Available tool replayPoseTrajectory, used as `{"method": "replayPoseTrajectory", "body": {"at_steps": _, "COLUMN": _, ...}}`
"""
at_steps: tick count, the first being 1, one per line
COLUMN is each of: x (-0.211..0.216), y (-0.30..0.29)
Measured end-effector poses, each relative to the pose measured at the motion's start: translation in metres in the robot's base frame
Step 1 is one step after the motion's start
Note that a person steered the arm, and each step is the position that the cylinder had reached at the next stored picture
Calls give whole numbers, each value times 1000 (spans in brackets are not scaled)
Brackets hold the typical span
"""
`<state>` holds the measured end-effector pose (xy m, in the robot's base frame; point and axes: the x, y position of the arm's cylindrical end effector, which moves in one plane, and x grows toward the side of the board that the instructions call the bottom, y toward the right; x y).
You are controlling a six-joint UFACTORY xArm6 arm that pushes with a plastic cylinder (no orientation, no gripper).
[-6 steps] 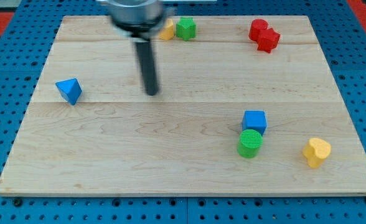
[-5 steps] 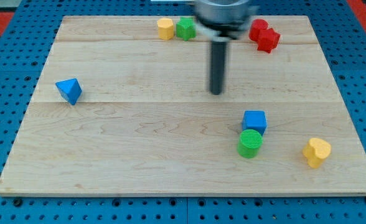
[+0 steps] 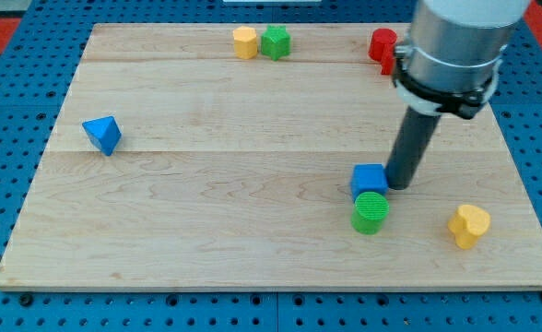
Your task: Move the blue cube below the blue triangle
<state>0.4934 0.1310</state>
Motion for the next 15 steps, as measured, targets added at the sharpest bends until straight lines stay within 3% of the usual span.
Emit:
{"method": "replayPoseTrajectory", "body": {"at_steps": 1, "x": 3, "y": -39}}
{"method": "replayPoseTrajectory", "body": {"at_steps": 3, "x": 9, "y": -58}}
{"method": "replayPoseTrajectory", "body": {"at_steps": 5, "x": 38, "y": -120}}
{"method": "replayPoseTrajectory", "body": {"at_steps": 8, "x": 39, "y": -167}}
{"method": "replayPoseTrajectory", "body": {"at_steps": 11, "x": 39, "y": -180}}
{"method": "replayPoseTrajectory", "body": {"at_steps": 13, "x": 48, "y": -149}}
{"method": "replayPoseTrajectory", "body": {"at_steps": 14, "x": 35, "y": -208}}
{"method": "replayPoseTrajectory", "body": {"at_steps": 15, "x": -4, "y": -219}}
